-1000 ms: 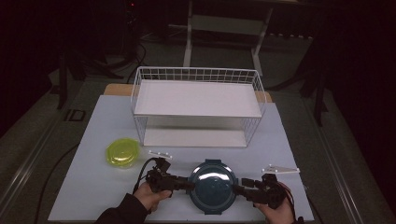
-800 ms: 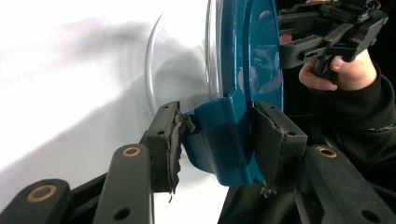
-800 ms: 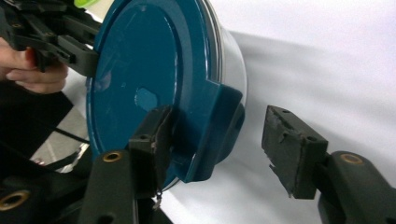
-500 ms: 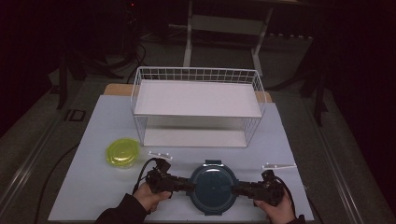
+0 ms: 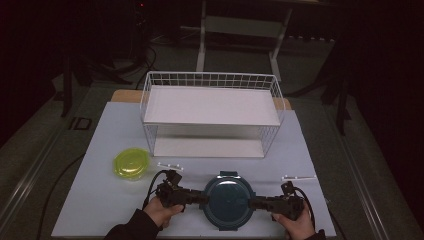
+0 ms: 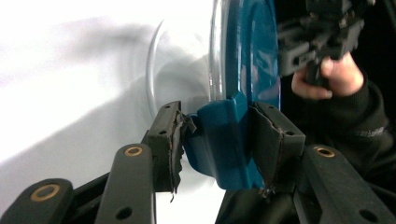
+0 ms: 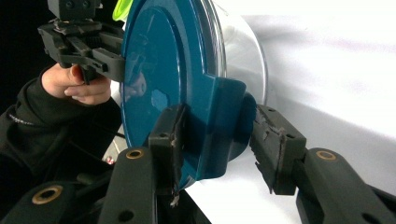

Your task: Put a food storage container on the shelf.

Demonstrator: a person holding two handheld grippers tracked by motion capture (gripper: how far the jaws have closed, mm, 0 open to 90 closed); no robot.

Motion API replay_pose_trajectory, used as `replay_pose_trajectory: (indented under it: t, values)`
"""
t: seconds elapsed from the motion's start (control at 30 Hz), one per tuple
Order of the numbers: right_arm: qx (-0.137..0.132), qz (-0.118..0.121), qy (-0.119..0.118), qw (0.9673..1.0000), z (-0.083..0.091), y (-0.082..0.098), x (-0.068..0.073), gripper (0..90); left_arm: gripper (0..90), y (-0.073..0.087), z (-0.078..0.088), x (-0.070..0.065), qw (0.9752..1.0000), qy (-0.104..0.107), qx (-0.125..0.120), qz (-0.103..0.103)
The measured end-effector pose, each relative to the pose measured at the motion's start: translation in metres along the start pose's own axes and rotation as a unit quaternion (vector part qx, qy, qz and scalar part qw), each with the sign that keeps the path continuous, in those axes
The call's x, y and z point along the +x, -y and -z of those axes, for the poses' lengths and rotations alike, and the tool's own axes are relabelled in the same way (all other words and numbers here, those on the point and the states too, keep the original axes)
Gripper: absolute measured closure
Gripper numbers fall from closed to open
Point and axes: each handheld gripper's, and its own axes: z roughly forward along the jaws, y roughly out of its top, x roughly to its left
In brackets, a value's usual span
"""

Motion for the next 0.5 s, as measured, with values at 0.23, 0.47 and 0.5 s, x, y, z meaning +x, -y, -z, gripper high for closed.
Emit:
replay_pose_trajectory:
  t: [0.23, 0.47, 0.5]
  values:
    - [-0.008, -0.008, 0.004, 0.9999, 0.001, 0.002, 0.005, 56.1, 56.3, 0.002, 0.002, -0.008, 1.0000, -0.007, 0.002, 0.005]
    - [-0.017, 0.007, 0.009, 0.9998, 0.001, -0.001, 0.011, 56.3, 56.9, -0.001, 0.009, -0.009, 0.9999, 0.000, -0.012, 0.006]
    - [-0.019, 0.006, 0.006, 0.9998, 0.002, -0.001, 0.012, 56.4, 57.0, -0.003, 0.010, -0.010, 0.9999, 0.000, -0.012, 0.001]
